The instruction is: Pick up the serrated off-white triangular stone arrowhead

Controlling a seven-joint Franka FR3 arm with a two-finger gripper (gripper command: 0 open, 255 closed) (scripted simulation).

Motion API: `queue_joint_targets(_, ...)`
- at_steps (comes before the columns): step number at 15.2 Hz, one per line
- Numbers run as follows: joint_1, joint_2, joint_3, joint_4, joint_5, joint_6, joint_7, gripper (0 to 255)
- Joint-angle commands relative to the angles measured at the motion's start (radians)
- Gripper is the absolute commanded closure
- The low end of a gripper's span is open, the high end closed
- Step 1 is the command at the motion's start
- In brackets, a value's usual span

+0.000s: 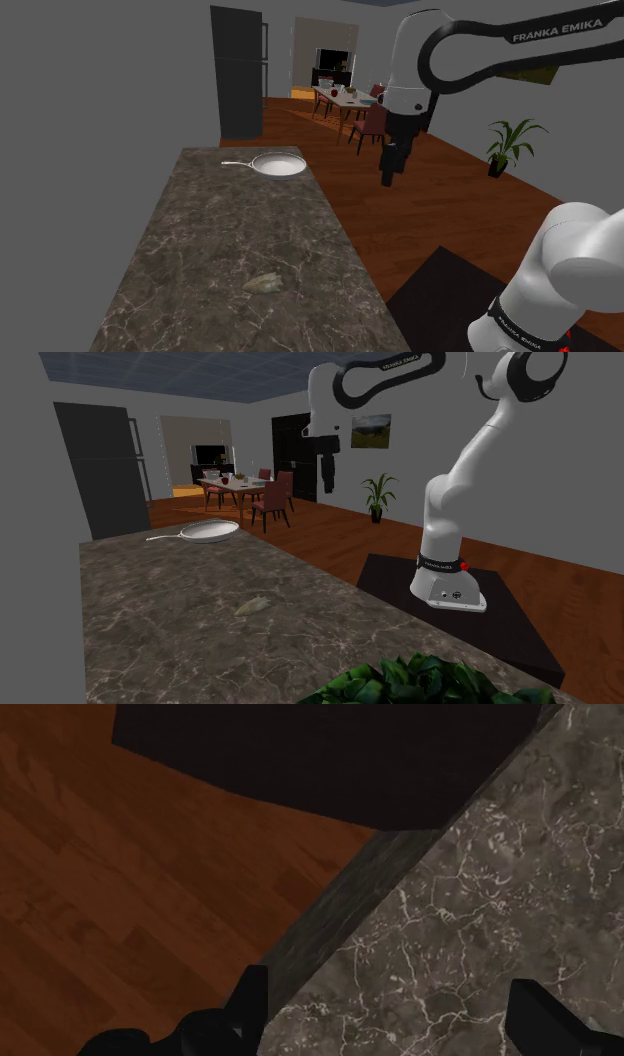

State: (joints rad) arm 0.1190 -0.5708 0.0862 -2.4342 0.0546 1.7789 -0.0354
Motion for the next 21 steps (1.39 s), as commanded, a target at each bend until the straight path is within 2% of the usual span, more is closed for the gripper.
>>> queue_joint_targets(1, 0.017, 0.039, 0.026, -0.012, 0.008, 0.063, 0.009, 0)
queue_joint_targets(7, 0.064, 0.194, 0.109, -0.002, 0.017, 0.237, 0.049, 0)
queue_joint_targets(12, 0.094, 0.344, 0.177, 0.038, -0.009, 0.368, 0.095, 0)
queue_joint_targets(16, 0.116, 0.474, 0.227, 0.090, -0.059, 0.458, 0.147, 0)
queue_joint_targets(21, 0.152, 0.646, 0.270, 0.178, -0.161, 0.546, 0.230, 0)
